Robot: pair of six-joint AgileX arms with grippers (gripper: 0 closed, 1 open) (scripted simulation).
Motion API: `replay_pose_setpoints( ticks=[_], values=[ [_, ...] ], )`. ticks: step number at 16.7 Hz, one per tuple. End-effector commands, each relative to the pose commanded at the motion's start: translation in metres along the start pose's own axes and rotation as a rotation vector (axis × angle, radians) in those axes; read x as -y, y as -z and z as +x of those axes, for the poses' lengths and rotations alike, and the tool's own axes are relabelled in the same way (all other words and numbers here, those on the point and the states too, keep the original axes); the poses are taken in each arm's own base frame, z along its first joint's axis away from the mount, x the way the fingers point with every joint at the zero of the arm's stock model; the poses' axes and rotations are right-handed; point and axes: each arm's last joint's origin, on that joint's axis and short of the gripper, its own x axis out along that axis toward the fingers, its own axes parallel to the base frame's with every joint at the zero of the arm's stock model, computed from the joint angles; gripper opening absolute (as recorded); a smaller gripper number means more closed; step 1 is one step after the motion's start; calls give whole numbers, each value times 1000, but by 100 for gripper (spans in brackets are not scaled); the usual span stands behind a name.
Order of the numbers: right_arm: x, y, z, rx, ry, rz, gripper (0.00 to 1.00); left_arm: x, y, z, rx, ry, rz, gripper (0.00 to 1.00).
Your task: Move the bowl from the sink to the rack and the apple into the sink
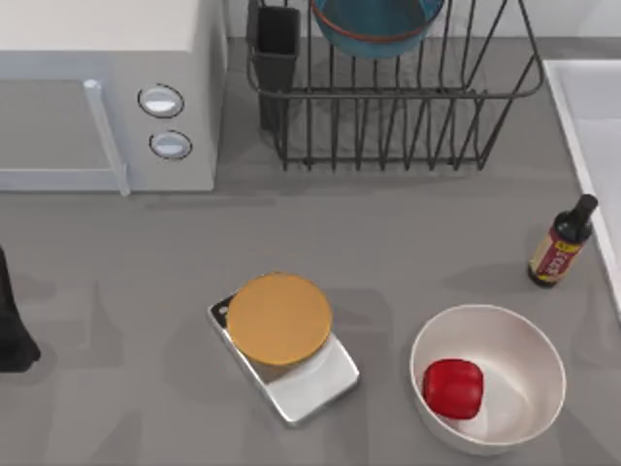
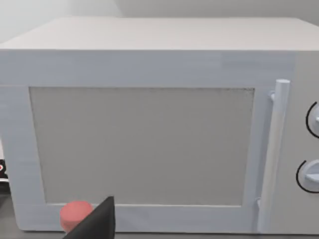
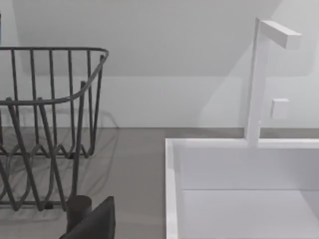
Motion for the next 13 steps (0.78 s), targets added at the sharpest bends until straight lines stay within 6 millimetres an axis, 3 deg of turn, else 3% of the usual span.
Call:
replay_pose_setpoints(
  ticks=[10,13],
  values=[
    [0,0,0,0,0,0,100,0,0,0,0,0,0,100],
    [-5,-9,1,-65,-44,44,100,0,0,0,0,0,0,100]
  ],
)
